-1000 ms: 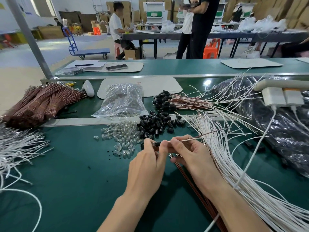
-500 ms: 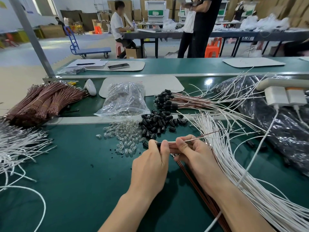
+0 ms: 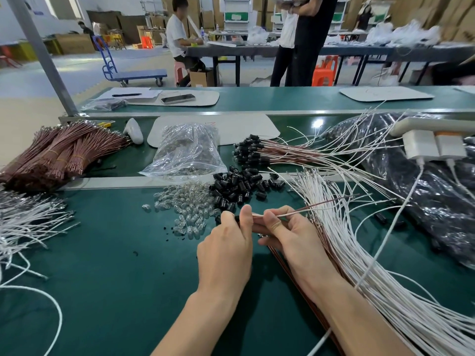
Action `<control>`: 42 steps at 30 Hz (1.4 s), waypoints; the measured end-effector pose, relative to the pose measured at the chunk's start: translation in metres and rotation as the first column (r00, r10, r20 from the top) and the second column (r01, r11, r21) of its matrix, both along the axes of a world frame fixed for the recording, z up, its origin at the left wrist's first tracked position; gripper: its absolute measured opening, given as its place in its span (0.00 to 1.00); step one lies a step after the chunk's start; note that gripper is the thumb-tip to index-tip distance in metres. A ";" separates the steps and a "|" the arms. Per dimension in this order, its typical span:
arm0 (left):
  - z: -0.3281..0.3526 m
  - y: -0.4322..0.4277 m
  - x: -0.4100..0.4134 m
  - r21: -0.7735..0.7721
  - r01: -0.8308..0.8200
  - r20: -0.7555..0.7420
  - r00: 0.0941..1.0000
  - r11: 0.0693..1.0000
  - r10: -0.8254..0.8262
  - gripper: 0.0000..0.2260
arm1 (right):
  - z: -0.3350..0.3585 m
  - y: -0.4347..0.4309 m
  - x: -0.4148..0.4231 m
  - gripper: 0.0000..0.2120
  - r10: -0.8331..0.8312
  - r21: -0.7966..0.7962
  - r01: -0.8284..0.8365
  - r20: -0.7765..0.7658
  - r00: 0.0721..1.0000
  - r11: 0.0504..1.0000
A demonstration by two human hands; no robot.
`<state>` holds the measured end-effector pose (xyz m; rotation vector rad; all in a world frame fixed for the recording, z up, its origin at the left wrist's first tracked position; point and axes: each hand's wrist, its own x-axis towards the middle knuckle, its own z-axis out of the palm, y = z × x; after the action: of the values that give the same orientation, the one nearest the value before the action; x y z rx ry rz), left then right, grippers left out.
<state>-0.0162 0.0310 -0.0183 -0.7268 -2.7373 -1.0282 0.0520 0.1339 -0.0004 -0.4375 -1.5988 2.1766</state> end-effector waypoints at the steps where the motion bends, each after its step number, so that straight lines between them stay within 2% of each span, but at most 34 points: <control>1: 0.000 0.000 0.000 -0.002 0.002 0.000 1.000 1.000 -0.002 0.29 | -0.001 0.000 -0.001 0.03 0.010 -0.017 -0.010 -0.002 1.000 1.000; 12: 0.000 -0.005 0.000 -0.011 0.042 0.034 0.999 0.999 -0.042 0.30 | -0.004 0.004 -0.002 0.08 0.096 -0.103 -0.096 -0.006 0.995 0.990; 15: -0.001 -0.007 0.000 0.129 0.078 0.084 0.992 0.989 -0.090 0.26 | -0.004 0.003 -0.003 0.11 0.097 -0.190 -0.103 -0.040 0.994 0.976; 19: -0.004 -0.012 -0.003 0.400 0.186 0.117 0.961 0.897 -0.252 0.16 | -0.001 0.001 -0.006 0.08 0.058 -0.301 -0.084 -0.097 0.994 0.950; 23: -0.005 -0.013 -0.006 0.527 0.260 0.083 0.932 0.809 -0.353 0.04 | 0.000 0.002 -0.006 0.11 0.040 -0.310 -0.065 -0.087 0.995 0.949; 24: -0.005 -0.013 -0.006 0.542 0.271 0.075 0.927 0.795 -0.367 0.04 | 0.001 0.001 -0.005 0.12 0.032 -0.299 -0.054 -0.078 0.996 0.953; 27: -0.002 -0.012 -0.003 0.547 0.256 0.106 0.923 0.797 -0.369 0.07 | 0.001 0.001 -0.003 0.12 -0.008 -0.228 -0.005 -0.059 0.998 0.974; 30: -0.002 -0.012 -0.002 0.450 0.208 0.146 0.942 0.868 -0.301 0.12 | 0.001 0.000 -0.003 0.09 -0.021 -0.146 0.015 -0.040 0.999 0.989; 33: -0.003 -0.013 -0.003 0.385 0.170 0.133 0.962 0.907 -0.237 0.18 | 0.001 0.000 -0.002 0.08 -0.009 -0.087 0.007 -0.015 1.000 0.996; 35: -0.003 -0.013 -0.003 0.388 0.179 0.107 0.965 0.904 -0.238 0.17 | 0.000 0.000 -0.002 0.07 -0.004 -0.083 0.003 -0.015 1.000 0.997; 38: 0.000 -0.012 -0.003 0.494 0.181 0.097 0.961 0.850 -0.261 0.10 | 0.001 0.000 -0.003 0.08 -0.010 -0.126 0.004 -0.047 0.999 0.992; 40: 0.005 -0.013 -0.005 0.628 0.105 0.153 0.955 0.771 -0.255 0.10 | 0.003 0.001 -0.003 0.12 -0.053 -0.166 0.041 -0.069 0.996 0.985; 42: 0.011 -0.015 -0.012 0.751 -0.014 0.223 0.947 0.660 -0.233 0.10 | 0.006 0.004 -0.003 0.11 -0.086 -0.219 0.063 -0.096 0.992 0.974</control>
<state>-0.0278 0.0157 -0.0071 -0.6095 -2.1108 -2.2521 0.0493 0.1378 0.0054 -0.4315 -1.2763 2.2847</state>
